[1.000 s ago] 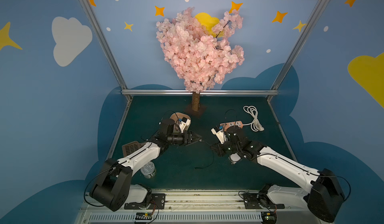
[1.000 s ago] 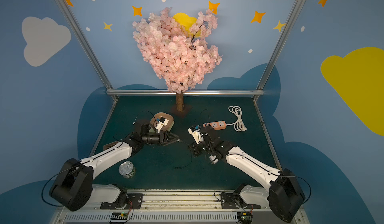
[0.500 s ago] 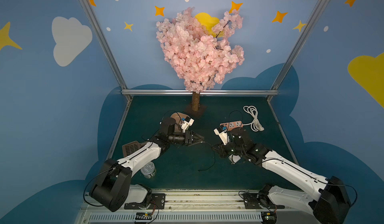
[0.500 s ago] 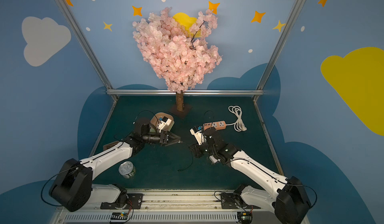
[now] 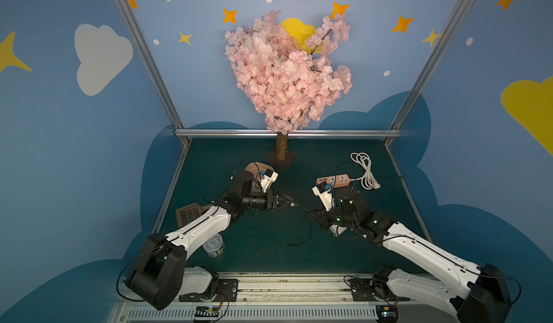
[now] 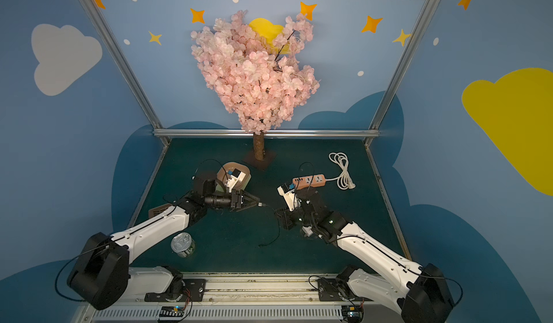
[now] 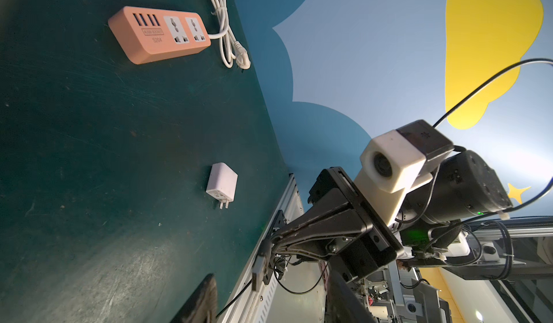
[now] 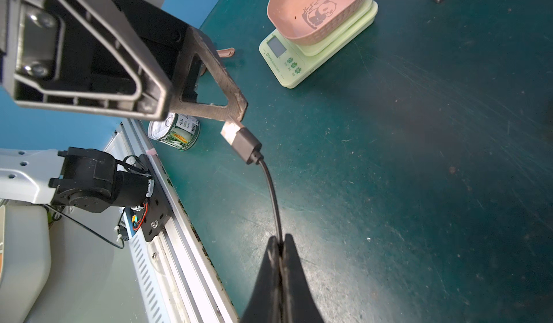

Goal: Charge the electronic scale
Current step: Pick up the charging cable from the center of the board.

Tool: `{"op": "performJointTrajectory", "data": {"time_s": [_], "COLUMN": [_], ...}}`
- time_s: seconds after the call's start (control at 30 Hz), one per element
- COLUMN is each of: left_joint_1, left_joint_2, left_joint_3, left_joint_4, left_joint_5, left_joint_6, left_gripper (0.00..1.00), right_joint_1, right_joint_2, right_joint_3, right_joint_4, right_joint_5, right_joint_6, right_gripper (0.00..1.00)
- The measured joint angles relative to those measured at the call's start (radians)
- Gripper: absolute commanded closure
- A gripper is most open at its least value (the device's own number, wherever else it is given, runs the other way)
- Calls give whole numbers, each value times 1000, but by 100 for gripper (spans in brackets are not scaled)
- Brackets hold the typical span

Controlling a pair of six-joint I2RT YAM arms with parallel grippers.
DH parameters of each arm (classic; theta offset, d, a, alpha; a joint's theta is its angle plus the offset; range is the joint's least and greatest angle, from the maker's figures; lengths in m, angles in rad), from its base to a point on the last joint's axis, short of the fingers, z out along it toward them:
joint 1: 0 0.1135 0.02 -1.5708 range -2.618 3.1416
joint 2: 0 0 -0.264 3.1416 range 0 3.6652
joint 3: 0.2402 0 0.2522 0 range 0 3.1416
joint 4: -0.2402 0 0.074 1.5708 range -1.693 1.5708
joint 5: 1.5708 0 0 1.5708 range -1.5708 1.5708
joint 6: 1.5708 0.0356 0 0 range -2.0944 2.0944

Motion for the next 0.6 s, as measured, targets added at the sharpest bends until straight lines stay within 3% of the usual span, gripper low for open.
{"op": "performJointTrajectory", "data": {"time_s": [0.13,0.3,0.6], "left_joint_1": [-21,-31,-32], "left_joint_2": [31,70,83], "left_joint_3": [0,0,0], "left_joint_4": [34,86,152], "left_joint_5": [12,31,42], "left_joint_6": [-16,-45,-79], "left_gripper": [54,78,93], "right_joint_1": [0,0,0], "right_joint_2": [-1,-3,-30], "right_joint_3": [-2,-3,-11], "right_joint_4": [3,3,6], "right_joint_5": [2,2,-3], "right_joint_6": [4,6,8], "right_gripper": [100,100,100]}}
